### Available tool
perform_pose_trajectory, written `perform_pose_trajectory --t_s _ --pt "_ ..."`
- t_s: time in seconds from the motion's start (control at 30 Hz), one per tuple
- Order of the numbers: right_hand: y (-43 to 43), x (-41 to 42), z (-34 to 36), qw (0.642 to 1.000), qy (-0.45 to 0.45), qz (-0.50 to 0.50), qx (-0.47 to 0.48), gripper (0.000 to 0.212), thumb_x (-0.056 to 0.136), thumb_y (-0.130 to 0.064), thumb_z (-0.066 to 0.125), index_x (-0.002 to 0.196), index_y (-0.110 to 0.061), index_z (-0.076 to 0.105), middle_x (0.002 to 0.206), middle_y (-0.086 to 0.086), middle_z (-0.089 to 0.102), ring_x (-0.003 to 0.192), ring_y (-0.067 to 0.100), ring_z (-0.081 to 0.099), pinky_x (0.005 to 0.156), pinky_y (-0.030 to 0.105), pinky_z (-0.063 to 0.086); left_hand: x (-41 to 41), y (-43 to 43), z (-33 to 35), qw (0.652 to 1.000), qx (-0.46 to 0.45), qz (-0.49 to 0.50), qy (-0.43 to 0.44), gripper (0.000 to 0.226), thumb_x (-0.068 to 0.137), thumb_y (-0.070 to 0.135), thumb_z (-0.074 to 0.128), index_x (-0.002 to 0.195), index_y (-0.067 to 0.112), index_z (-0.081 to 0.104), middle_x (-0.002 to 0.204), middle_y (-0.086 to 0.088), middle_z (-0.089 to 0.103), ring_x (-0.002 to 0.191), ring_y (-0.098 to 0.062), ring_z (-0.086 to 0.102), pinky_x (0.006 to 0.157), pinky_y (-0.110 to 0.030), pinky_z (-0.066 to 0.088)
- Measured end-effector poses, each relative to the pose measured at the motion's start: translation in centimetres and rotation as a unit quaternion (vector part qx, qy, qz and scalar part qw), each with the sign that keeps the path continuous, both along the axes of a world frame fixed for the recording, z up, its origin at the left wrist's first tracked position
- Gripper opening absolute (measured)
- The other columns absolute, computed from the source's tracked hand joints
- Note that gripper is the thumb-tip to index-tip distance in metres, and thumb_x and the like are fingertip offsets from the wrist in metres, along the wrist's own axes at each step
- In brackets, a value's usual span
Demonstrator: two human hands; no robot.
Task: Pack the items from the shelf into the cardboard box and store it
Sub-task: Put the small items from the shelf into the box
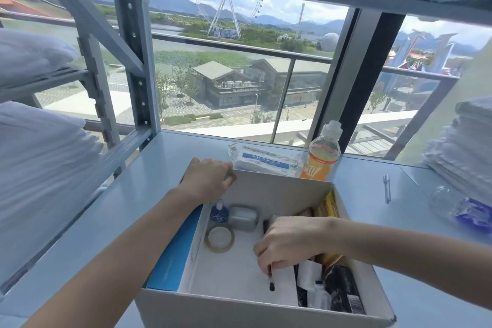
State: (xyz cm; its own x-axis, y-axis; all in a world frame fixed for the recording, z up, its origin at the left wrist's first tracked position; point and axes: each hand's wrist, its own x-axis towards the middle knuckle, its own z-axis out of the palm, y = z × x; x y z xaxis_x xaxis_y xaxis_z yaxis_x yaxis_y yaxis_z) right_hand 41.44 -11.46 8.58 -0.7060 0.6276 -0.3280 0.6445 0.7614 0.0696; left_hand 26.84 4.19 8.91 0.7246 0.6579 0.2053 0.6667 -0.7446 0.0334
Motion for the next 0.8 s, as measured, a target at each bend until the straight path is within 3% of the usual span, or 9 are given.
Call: perform_pose_trajectory --t_s 0.17,0.27,0.37,0.43,0.5,0.57,0.67,0.73,0.8 --pt "0.3 0.0 -0.5 0.994 0.005 -0.085 -0.062 0.029 0.092 -0.010 0.046 0.110 -0.016 0.068 0.114 -0.001 0.066 0.101 0.020 0.060 0.078 0.028 0.045 0.0 -0.2 0.1 1.000 0.003 0.003 0.006 0.030 0.096 0.041 0.032 0.103 0.020 0.052 0.110 -0.002 0.062 0.106 -0.024 0.053 0.089 -0.040 0.030" --pt "0.1 0.8 1.0 0.994 0.044 -0.104 -0.005 0.027 0.093 -0.013 0.047 0.110 -0.020 0.067 0.112 -0.004 0.067 0.100 0.017 0.060 0.080 0.032 0.049 -0.1 -0.2 0.1 1.000 0.004 0.001 0.003 0.029 0.096 0.040 0.032 0.103 0.020 0.052 0.110 -0.002 0.062 0.104 -0.024 0.053 0.090 -0.040 0.031" --pt "-1.1 3.3 3.1 0.971 0.163 -0.139 0.102 0.017 0.091 -0.014 0.055 0.101 -0.018 0.069 0.096 -0.004 0.070 0.084 0.011 0.065 0.070 0.019 0.048 0.0 0.1 -0.3 1.000 0.016 -0.001 -0.008 0.026 0.096 0.040 0.032 0.098 0.022 0.051 0.107 0.000 0.062 0.102 -0.023 0.052 0.086 -0.038 0.030" --pt "-2.4 6.5 4.1 0.943 0.226 -0.156 0.190 0.012 0.089 -0.013 0.059 0.094 -0.015 0.069 0.088 -0.003 0.070 0.077 0.005 0.065 0.070 0.009 0.048 0.0 0.3 -0.6 1.000 0.023 -0.001 -0.016 0.024 0.096 0.040 0.032 0.096 0.024 0.049 0.106 0.003 0.062 0.101 -0.021 0.052 0.083 -0.036 0.029" --pt "-3.9 10.1 4.5 0.902 0.276 -0.199 0.264 0.009 0.087 -0.016 0.060 0.088 -0.014 0.069 0.087 -0.002 0.071 0.078 0.004 0.064 0.073 0.008 0.050 0.1 0.6 -0.9 0.999 0.028 -0.003 -0.023 0.023 0.096 0.041 0.032 0.094 0.026 0.049 0.103 0.004 0.062 0.099 -0.020 0.053 0.080 -0.035 0.027" --pt "-5.3 13.8 4.1 0.869 0.281 -0.256 0.317 0.005 0.084 -0.010 0.065 0.084 -0.012 0.068 0.084 -0.001 0.071 0.074 0.005 0.064 0.069 0.015 0.055 0.1 1.0 -1.1 0.999 0.027 -0.007 -0.032 0.023 0.096 0.042 0.032 0.091 0.026 0.048 0.097 0.006 0.061 0.095 -0.019 0.053 0.078 -0.033 0.026" --pt "-6.3 18.7 1.4 0.820 0.213 -0.375 0.376 0.011 0.079 -0.001 0.065 0.079 -0.012 0.068 0.079 -0.002 0.070 0.066 0.016 0.064 0.061 0.032 0.056 0.0 1.5 -1.5 0.998 0.032 -0.016 -0.046 0.022 0.095 0.045 0.033 0.085 0.029 0.044 0.087 0.010 0.057 0.092 -0.017 0.054 0.075 -0.032 0.025" --pt "-6.3 21.6 -0.8 0.770 0.184 -0.483 0.375 0.013 0.083 -0.004 0.059 0.084 -0.012 0.069 0.088 -0.001 0.070 0.077 0.023 0.065 0.067 0.034 0.053 -0.1 1.8 -1.6 0.998 0.036 -0.021 -0.048 0.021 0.094 0.047 0.034 0.083 0.032 0.043 0.087 0.011 0.058 0.091 -0.015 0.055 0.074 -0.032 0.025" --pt "-5.7 24.6 -3.0 0.734 0.150 -0.575 0.329 0.020 0.089 -0.010 0.052 0.100 -0.013 0.069 0.108 0.001 0.066 0.100 0.025 0.061 0.080 0.033 0.048 -0.2 2.0 -1.7 0.998 0.032 -0.020 -0.045 0.021 0.093 0.048 0.035 0.084 0.032 0.045 0.090 0.012 0.060 0.091 -0.014 0.055 0.074 -0.031 0.026"
